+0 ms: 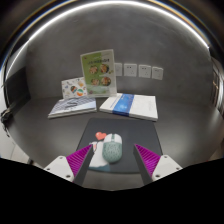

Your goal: Arrange mouse

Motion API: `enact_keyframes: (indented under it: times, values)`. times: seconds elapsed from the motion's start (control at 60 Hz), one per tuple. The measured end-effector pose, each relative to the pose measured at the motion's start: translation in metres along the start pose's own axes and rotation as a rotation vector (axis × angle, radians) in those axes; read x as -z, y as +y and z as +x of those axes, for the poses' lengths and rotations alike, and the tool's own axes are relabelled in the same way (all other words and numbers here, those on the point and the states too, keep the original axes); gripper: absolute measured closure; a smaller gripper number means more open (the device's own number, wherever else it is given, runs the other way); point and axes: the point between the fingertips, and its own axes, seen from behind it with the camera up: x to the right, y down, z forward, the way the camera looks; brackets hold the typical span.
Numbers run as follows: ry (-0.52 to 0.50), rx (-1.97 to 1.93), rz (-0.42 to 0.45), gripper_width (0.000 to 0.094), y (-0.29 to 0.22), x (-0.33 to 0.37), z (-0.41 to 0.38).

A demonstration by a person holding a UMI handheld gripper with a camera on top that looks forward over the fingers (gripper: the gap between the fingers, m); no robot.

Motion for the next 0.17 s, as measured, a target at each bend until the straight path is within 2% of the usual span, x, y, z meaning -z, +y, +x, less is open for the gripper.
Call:
enact_keyframes:
  times: [0.167]
  values:
    - [0.02, 0.034, 0.042, 0.0114, 0.025, 0.077, 0.003]
